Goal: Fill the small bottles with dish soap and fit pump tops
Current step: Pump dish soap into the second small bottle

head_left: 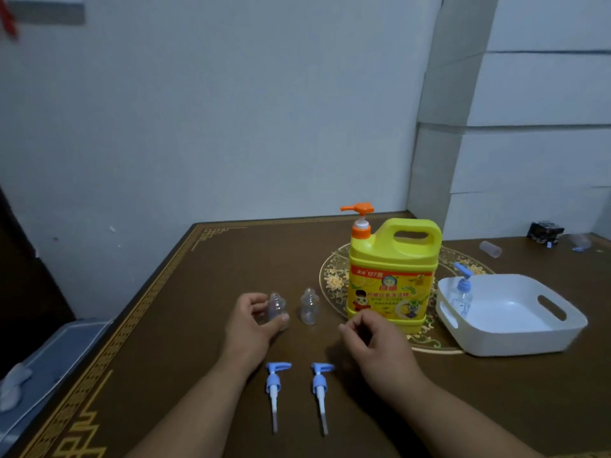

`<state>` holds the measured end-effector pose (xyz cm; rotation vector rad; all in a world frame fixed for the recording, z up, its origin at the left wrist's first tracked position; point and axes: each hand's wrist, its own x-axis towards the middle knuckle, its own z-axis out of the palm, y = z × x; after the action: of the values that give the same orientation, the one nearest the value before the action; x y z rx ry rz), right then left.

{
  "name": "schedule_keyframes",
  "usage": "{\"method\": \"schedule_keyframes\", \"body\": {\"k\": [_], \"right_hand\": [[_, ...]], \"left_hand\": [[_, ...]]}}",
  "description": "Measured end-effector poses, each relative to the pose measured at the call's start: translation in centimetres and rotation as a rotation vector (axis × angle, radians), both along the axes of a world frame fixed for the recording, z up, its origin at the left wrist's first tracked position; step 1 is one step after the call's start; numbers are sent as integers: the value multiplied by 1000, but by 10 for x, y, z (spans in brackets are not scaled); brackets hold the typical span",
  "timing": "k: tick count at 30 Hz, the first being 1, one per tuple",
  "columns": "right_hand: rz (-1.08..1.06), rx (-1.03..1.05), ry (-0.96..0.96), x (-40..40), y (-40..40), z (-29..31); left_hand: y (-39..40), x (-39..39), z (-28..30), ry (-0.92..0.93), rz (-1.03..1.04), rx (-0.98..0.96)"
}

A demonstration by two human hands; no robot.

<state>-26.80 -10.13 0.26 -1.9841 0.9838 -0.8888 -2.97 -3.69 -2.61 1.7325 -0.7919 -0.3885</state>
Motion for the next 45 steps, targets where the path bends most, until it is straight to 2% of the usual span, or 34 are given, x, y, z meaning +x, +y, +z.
{"method": "schedule_keyframes", "body": {"k": [3,6,8,10,11,13,15,17,19,27,31,36,43,45], "right_hand": [[98,-298,22,1,-10,53],[79,-673,19,6,-23,121],[6,-794,-21,11,-35,165],[-71,-814,-1,14,-59,203],[-99,-793,65,16,-76,215],[-151,-657,317,18,-107,221],[-157,-384,518,18,-128,208],[-117,-118,440,19,-139,191],[-102,-4,324,21,-144,184],[-79,77,488,31,-151,181],[-72,90,561,39,-145,197],[-99,2,515,67,-140,220],[-76,43,534,86,-143,204],[-107,113,506,87,-145,201]], "left_hand": [[-8,-4,22,-26,-17,-131],[-23,-12,50,-7,-68,-254],[-36,-21,68,-17,-113,-310],[-49,-31,83,-14,-145,-357],[-57,-34,88,0,-153,-385],[-69,-40,97,10,-166,-397],[-77,-41,107,35,-182,-399],[-85,-33,114,68,-229,-367],[-86,-23,122,81,-285,-302],[-87,-16,137,-73,-363,-199],[-88,-20,135,-48,-362,-200],[-89,-24,135,-63,-377,-152],[-88,-24,137,-67,-363,-167],[-88,-24,137,-62,-359,-173]]}}
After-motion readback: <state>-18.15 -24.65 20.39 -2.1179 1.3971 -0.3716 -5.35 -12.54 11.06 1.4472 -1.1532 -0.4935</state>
